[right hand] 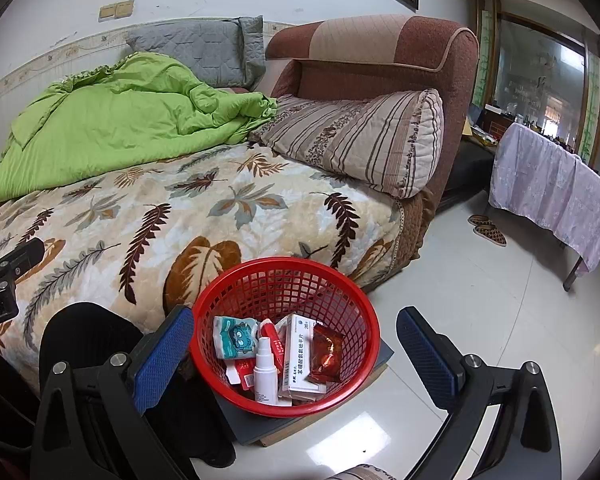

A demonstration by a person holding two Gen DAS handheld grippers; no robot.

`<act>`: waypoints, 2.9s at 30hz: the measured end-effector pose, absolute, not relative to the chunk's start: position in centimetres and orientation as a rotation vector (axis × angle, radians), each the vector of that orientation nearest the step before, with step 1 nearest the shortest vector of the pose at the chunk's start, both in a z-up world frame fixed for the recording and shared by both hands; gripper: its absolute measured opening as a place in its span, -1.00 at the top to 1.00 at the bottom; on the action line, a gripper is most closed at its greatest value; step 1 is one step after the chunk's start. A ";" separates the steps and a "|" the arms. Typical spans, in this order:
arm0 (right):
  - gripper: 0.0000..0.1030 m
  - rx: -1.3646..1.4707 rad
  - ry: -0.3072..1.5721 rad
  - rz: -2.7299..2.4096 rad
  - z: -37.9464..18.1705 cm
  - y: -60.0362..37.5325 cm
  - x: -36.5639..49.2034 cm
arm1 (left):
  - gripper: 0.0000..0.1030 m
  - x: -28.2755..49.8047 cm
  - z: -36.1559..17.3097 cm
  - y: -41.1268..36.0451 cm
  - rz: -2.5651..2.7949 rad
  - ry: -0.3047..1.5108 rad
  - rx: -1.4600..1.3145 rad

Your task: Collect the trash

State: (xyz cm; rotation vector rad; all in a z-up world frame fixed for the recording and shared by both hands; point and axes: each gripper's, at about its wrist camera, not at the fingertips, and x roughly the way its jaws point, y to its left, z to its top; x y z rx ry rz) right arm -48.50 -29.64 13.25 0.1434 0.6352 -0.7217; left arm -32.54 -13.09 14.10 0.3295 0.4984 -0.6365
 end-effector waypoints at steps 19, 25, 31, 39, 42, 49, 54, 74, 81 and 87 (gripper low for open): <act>-0.99 0.141 0.636 -0.718 13.1 -29.6 -48.4 | -1.00 -32.7 14.1 -13.0 -0.634 0.494 0.329; -0.99 0.141 0.636 -0.717 13.1 -29.5 -48.3 | -1.00 -32.8 14.2 -13.0 -0.633 0.492 0.329; -0.99 0.141 0.637 -0.717 13.1 -29.5 -48.3 | -1.00 -32.8 14.1 -13.0 -0.634 0.493 0.328; -0.99 0.138 0.636 -0.716 13.0 -29.4 -48.3 | -1.00 -32.9 14.1 -13.0 -0.634 0.492 0.326; -0.99 0.138 0.636 -0.716 13.0 -29.4 -48.2 | -1.00 -32.9 14.1 -12.9 -0.632 0.491 0.327; -0.99 0.135 0.635 -0.714 13.0 -29.2 -47.9 | -1.00 -32.9 14.1 -13.0 -0.637 0.490 0.327; -0.99 0.134 0.634 -0.714 13.0 -29.1 -47.9 | -1.00 -33.0 14.2 -12.9 -0.635 0.490 0.325; -0.99 0.147 0.621 -0.657 14.4 -29.0 -45.7 | -1.00 -31.5 14.4 -12.8 -0.611 0.526 0.293; -0.99 0.193 0.698 -0.457 15.3 -28.8 -35.6 | -1.00 -25.5 13.8 -7.7 -0.440 0.607 0.189; -0.99 0.198 0.870 -0.303 11.7 -25.8 -22.8 | -1.00 -17.3 11.1 -3.0 -0.236 0.748 0.165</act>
